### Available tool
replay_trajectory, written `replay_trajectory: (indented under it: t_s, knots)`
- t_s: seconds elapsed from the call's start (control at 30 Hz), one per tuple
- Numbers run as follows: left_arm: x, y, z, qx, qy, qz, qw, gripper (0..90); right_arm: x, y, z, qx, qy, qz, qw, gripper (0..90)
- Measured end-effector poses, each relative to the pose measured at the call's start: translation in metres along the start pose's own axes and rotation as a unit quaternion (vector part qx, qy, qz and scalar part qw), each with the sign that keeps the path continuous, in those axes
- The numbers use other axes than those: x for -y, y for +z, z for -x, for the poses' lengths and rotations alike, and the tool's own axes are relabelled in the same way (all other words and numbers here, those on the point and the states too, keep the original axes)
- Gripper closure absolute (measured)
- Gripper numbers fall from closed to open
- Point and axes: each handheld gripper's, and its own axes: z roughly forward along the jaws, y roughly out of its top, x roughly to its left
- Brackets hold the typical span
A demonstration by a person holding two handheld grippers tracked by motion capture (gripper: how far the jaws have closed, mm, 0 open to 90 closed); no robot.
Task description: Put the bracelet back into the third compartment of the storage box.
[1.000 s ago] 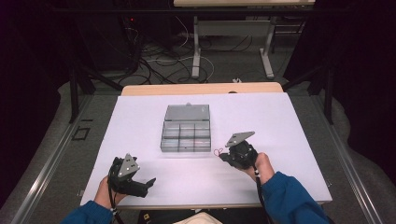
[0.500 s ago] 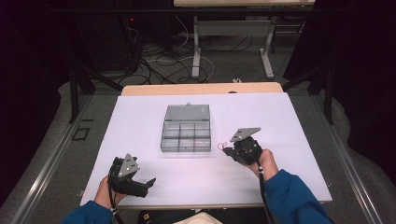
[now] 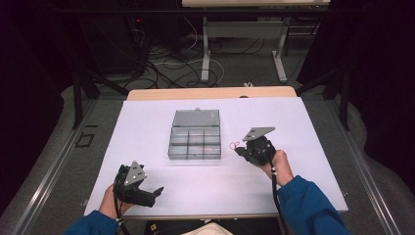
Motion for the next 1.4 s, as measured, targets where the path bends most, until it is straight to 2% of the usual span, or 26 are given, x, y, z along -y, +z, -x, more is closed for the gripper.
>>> replay_trajectory:
  t_s: [0.33,0.57,0.6,0.67,0.9,1.0,1.03,1.1,1.4]
  knots:
    - [0.000,0.000,0.000,0.000,0.000,0.000,1.0000,0.2,-0.008,0.009,0.004,0.007,-0.001,0.004,1.0000,90.0]
    - [0.000,0.001,-0.001,-0.003,0.003,0.000,1.0000,0.2,-0.018,0.014,0.006,0.003,-0.005,0.006,1.0000,90.0]
    - [0.000,0.001,0.000,-0.002,0.001,-0.001,1.0000,0.2,-0.019,0.015,0.006,0.007,-0.005,0.017,0.9998,90.0]
    - [0.000,0.000,0.000,-0.003,0.001,-0.001,1.0000,0.2,-0.022,0.016,0.006,0.005,-0.007,0.009,0.9999,90.0]
    - [0.000,0.000,0.000,-0.002,0.002,0.000,1.0000,0.2,-0.031,0.024,0.006,0.001,-0.005,0.021,0.9998,90.0]
    - [0.000,0.000,0.000,-0.002,0.003,0.000,1.0000,0.2,-0.035,0.027,0.007,-0.004,-0.010,0.017,0.9998,90.0]
    - [0.000,0.000,0.000,-0.001,0.004,-0.001,1.0000,0.2,-0.036,0.027,0.006,-0.008,-0.006,0.013,0.9999,90.0]
    - [0.000,0.000,0.000,-0.001,0.004,-0.001,1.0000,0.2,-0.037,0.030,0.007,-0.005,-0.014,0.015,0.9998,90.0]
    - [0.000,0.000,0.000,-0.002,0.007,-0.001,1.0000,0.2,-0.044,0.040,0.008,-0.011,-0.010,0.018,0.9997,90.0]
